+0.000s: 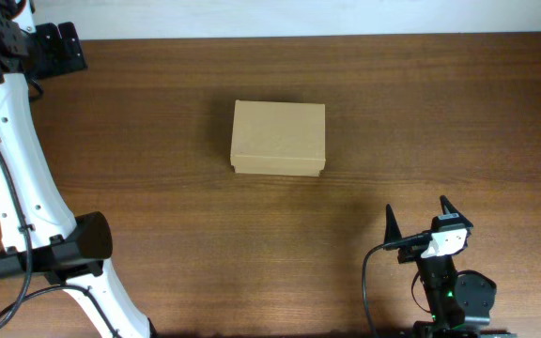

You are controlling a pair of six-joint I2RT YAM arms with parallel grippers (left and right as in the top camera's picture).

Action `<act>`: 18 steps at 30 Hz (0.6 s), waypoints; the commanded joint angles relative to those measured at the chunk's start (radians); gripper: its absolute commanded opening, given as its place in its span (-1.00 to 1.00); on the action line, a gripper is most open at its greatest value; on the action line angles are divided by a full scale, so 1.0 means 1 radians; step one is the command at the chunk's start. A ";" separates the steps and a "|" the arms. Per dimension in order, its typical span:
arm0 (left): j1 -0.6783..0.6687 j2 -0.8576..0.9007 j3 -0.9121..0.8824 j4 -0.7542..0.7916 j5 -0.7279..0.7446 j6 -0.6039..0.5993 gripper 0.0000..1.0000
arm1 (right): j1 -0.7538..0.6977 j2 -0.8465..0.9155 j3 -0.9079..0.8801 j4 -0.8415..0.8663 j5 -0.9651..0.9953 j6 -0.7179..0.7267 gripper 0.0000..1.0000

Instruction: Pack container

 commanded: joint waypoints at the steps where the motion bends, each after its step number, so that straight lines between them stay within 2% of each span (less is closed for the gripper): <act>1: 0.002 -0.033 0.002 -0.011 -0.008 -0.003 1.00 | 0.005 -0.012 -0.010 0.000 -0.005 0.008 0.98; 5: -0.006 -0.147 -0.058 0.078 0.076 -0.003 1.00 | 0.005 -0.012 -0.010 0.000 -0.005 0.008 0.98; 8: -0.026 -0.272 -0.224 0.265 0.118 -0.003 1.00 | 0.005 -0.012 -0.010 0.000 -0.005 0.008 0.98; 12: -0.047 -0.467 -0.597 0.573 0.117 -0.003 1.00 | 0.005 -0.012 -0.010 0.000 -0.005 0.008 0.98; 18: -0.046 -0.806 -1.282 1.020 0.117 -0.003 1.00 | 0.005 -0.012 -0.010 0.000 -0.005 0.008 0.99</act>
